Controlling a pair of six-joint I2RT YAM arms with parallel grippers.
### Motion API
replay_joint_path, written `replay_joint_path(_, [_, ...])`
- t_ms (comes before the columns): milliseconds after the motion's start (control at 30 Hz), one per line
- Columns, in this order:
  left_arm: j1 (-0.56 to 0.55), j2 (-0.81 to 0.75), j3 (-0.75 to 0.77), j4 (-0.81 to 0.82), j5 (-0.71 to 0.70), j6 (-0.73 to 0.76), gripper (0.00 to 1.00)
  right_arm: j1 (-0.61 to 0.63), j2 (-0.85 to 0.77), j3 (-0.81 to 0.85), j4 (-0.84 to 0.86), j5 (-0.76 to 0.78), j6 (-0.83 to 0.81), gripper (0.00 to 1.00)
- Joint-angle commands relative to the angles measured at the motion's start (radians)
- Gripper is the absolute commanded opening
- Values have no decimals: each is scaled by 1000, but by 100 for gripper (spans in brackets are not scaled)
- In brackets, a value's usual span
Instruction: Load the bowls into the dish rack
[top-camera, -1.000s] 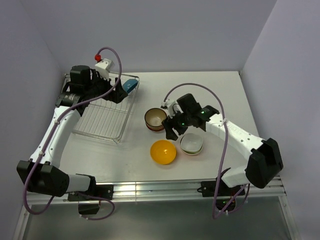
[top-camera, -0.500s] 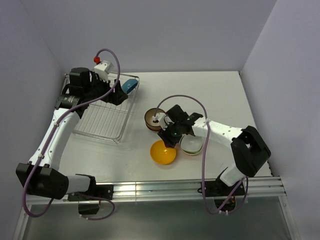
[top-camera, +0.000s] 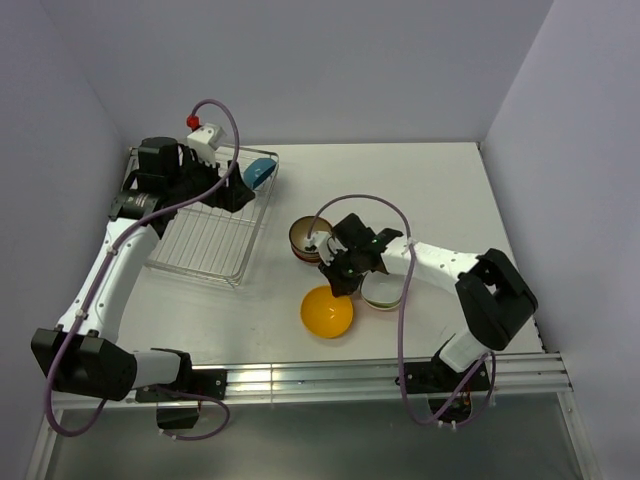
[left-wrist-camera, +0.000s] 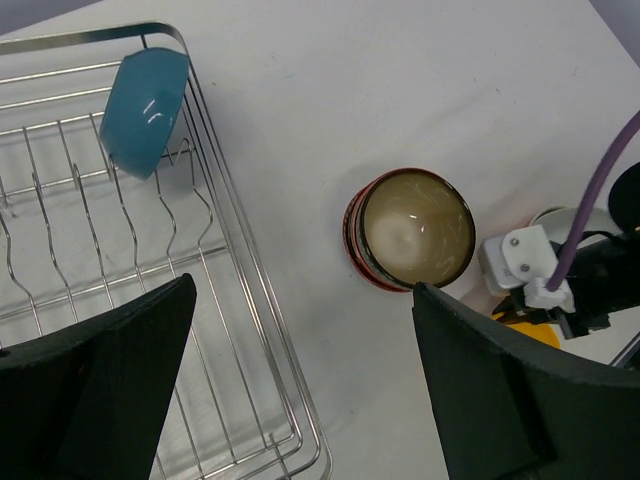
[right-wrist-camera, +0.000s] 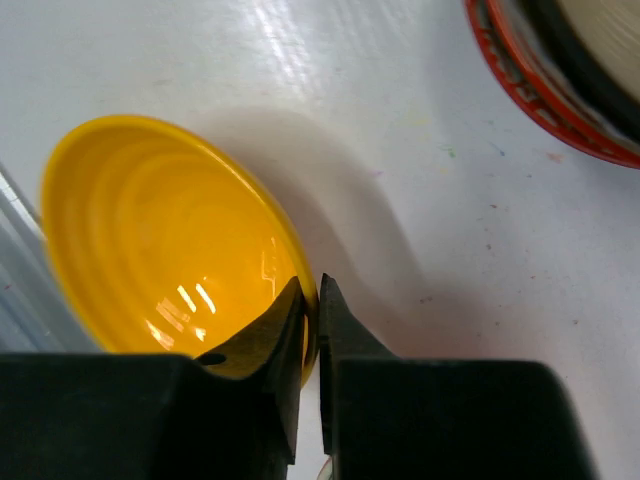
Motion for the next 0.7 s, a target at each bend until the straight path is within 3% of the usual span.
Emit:
replay_joint_path(0, [8, -60, -22, 6, 21, -18, 95, 4, -78, 23, -32, -19, 6, 9])
replay_joint_path(33, [10, -68, -23, 4, 21, -21, 95, 4, -110, 31, -42, -25, 13, 0])
replay_joint_path(333, [19, -141, -49, 12, 197, -104, 96, -19, -287, 215, -48, -56, 116, 0])
replay_joint_path(533, [19, -187, -122, 81, 296, -226, 94, -98, -316, 341, 133, 97, 309, 0])
replay_joint_path(667, [17, -181, -129, 90, 340, -263, 94, -166, -311, 374, 265, 18, 392, 0])
